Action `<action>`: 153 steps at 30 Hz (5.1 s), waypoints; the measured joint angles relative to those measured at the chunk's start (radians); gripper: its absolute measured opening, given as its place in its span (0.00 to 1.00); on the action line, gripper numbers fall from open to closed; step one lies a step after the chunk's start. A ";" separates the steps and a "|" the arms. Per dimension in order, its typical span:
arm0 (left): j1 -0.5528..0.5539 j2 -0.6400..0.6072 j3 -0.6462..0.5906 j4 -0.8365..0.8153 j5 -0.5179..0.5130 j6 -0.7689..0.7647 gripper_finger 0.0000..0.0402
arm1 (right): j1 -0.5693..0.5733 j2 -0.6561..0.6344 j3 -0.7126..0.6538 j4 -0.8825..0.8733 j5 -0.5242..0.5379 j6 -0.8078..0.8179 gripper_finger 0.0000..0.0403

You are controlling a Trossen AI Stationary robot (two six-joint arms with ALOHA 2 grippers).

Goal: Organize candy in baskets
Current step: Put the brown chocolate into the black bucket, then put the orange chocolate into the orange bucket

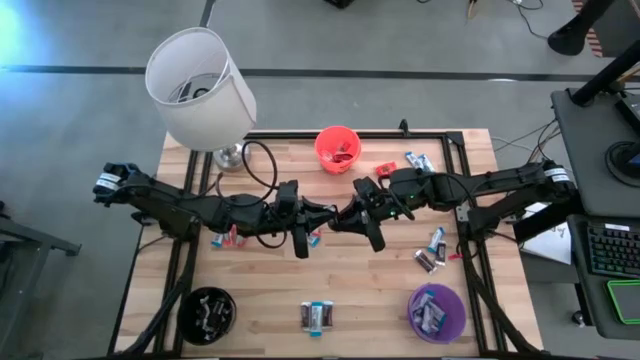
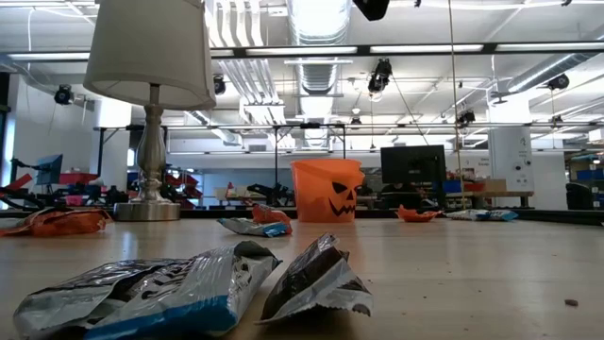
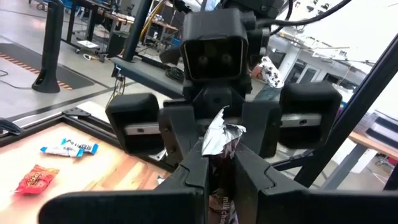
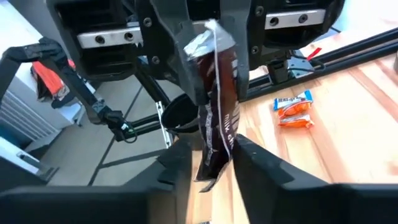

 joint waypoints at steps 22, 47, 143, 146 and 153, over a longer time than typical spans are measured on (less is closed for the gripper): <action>-0.173 -0.262 0.000 -0.697 0.315 -0.427 0.04 | 0.000 -0.053 0.000 -0.239 -0.099 0.015 0.33; -0.698 -0.237 0.000 -1.075 0.317 -1.295 0.04 | 0.000 -0.053 0.000 -0.250 -0.096 0.014 0.34; -0.019 -0.036 -0.396 -1.242 0.209 -0.975 0.33 | 0.000 -0.052 0.000 -0.253 -0.095 -0.008 0.33; -0.017 -0.036 -0.408 -1.242 0.236 -0.961 0.33 | 0.000 -0.052 0.000 -0.253 -0.095 -0.008 0.33; -0.015 -0.036 -0.480 -1.174 0.270 -0.981 0.33 | 0.000 -0.052 0.000 -0.253 -0.095 -0.008 0.35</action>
